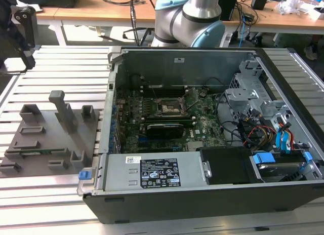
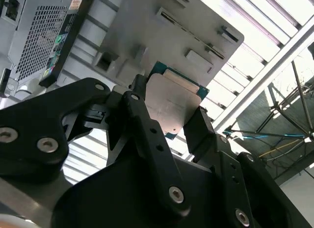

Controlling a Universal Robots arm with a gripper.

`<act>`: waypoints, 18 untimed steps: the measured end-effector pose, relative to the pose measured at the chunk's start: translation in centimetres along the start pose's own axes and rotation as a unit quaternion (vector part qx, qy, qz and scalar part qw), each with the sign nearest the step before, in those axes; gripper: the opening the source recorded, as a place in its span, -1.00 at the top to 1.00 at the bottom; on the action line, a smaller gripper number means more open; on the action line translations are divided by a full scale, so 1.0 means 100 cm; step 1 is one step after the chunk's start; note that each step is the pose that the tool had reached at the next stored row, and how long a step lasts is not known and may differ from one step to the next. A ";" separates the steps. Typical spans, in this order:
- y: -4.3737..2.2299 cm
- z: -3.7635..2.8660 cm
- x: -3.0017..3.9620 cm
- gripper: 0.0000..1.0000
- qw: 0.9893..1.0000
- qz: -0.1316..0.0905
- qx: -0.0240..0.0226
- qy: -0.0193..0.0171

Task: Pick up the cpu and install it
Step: 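Pick up the cpu and move it towards the insertion slot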

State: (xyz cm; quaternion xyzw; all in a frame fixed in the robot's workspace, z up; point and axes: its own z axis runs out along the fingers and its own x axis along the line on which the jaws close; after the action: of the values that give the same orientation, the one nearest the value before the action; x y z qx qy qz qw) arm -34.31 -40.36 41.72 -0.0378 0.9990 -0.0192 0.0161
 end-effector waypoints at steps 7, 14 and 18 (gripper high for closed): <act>-0.0014 0.0006 -0.0186 -0.09 1.000 0.000 0.000 0.000; -0.0031 0.0014 -0.0409 -0.09 1.000 0.000 0.000 0.000; -0.0041 0.0018 -0.0540 -0.09 1.000 0.000 0.000 0.000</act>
State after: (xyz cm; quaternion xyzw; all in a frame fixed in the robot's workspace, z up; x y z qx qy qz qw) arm -28.89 -40.36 41.72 -0.0378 0.9990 -0.0194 0.0161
